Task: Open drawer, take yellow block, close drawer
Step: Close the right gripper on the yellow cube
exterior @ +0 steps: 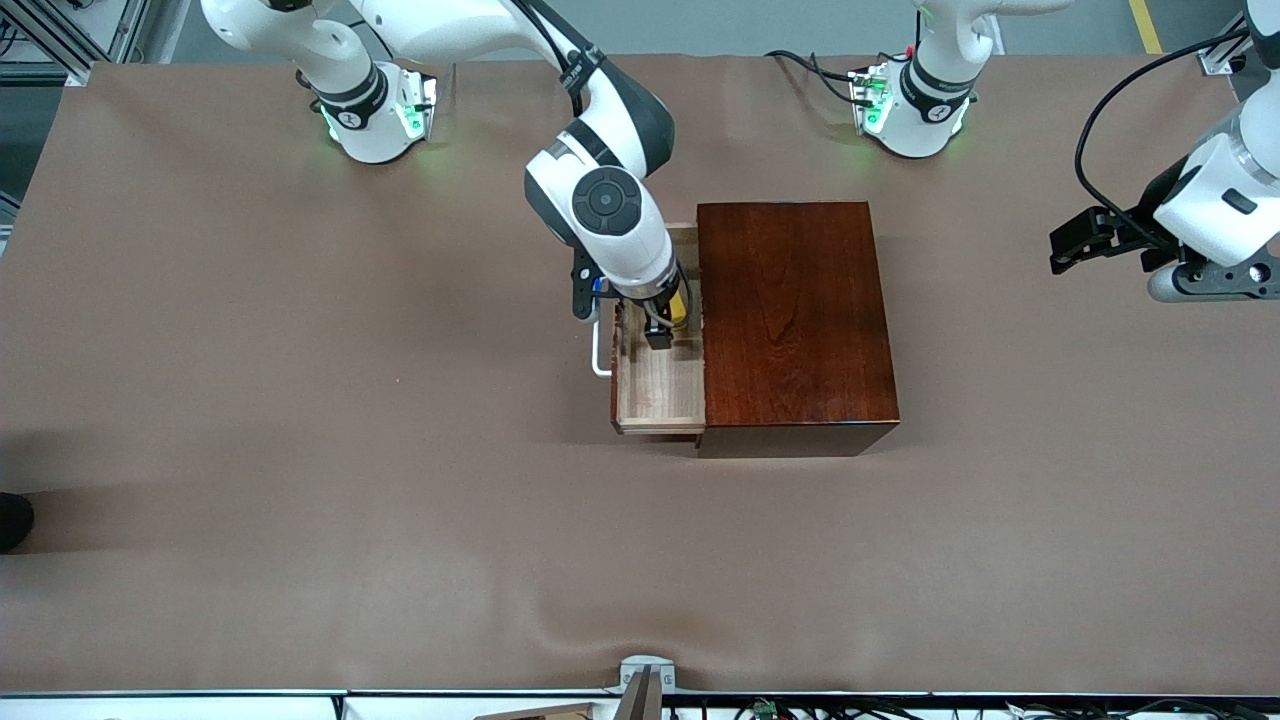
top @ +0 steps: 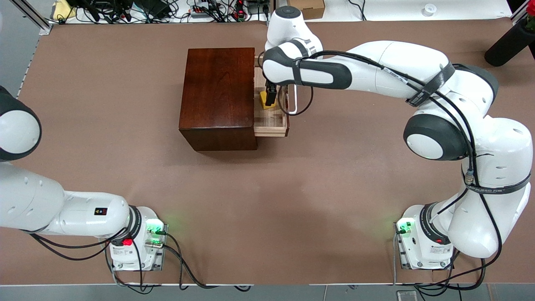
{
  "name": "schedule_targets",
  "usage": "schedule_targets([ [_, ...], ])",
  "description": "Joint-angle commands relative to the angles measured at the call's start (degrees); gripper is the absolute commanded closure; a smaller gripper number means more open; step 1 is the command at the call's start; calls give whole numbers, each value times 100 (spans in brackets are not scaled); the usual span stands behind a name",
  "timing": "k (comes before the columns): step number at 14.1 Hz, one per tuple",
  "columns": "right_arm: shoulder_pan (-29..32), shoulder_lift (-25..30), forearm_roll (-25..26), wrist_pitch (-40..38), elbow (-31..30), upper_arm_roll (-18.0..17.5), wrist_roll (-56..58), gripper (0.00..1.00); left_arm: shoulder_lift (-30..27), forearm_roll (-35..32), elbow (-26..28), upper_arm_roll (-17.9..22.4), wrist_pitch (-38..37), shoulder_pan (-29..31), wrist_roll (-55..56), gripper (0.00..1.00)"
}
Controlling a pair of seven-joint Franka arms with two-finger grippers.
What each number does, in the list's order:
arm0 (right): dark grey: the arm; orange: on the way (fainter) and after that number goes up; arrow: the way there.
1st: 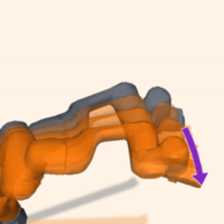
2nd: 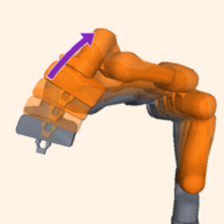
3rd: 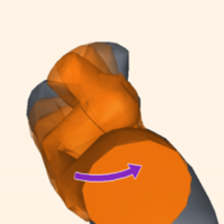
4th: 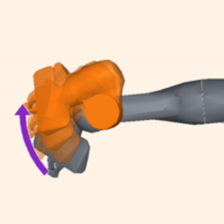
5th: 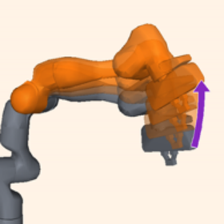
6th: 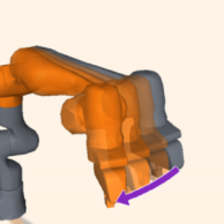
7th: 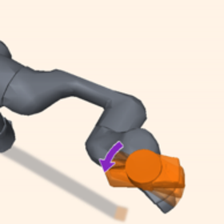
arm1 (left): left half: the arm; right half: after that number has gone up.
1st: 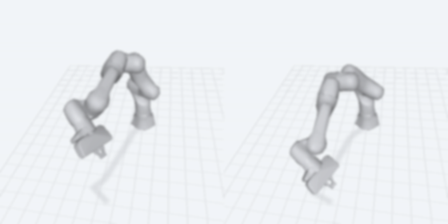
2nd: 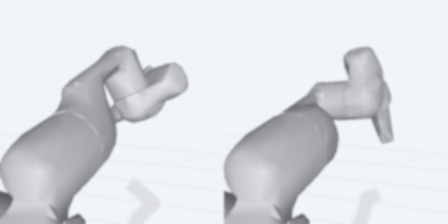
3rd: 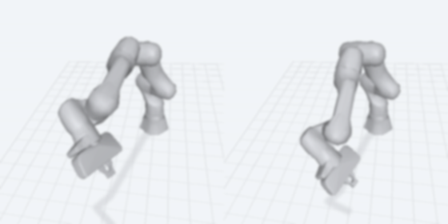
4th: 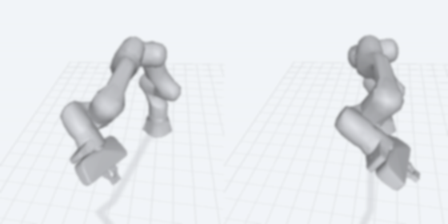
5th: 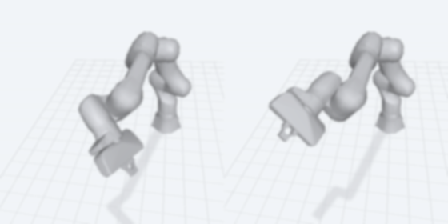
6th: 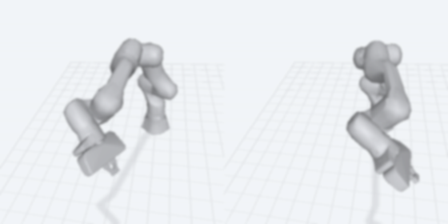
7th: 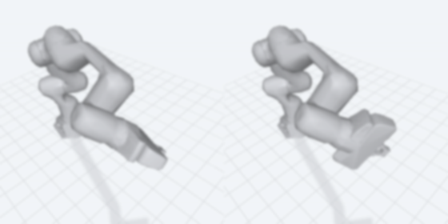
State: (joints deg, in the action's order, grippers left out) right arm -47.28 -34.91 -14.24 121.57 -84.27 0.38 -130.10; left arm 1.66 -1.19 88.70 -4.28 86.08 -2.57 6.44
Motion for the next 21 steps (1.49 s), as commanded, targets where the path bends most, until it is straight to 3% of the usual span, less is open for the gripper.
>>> schedule_targets([
  [1, -159, -113, -52, -55, 113, 59, -103, 0, -105, 57, 86, -46, -56, 72, -54, 0],
  [6, -150, -121, -52, -81, 113, 59, -103, 0, -96, 22, 51, -81, -56, 54, -99, 0],
  [8, -150, -113, -52, -81, 113, 59, -112, 7, -87, 14, 42, -81, -56, 54, -99, 0],
  [9, -150, -113, -52, -81, 113, 59, -138, 13, -95, 14, 42, -81, -56, 63, -99, 0],
  [15, -107, -95, -52, -90, 148, 67, -147, 97, -87, 22, 42, -90, -56, 37, -64, 0],
  [21, 7, -34, -52, -439, 437, 85, -147, 100, -104, 22, 51, -90, -109, 37, -37, 0],
])
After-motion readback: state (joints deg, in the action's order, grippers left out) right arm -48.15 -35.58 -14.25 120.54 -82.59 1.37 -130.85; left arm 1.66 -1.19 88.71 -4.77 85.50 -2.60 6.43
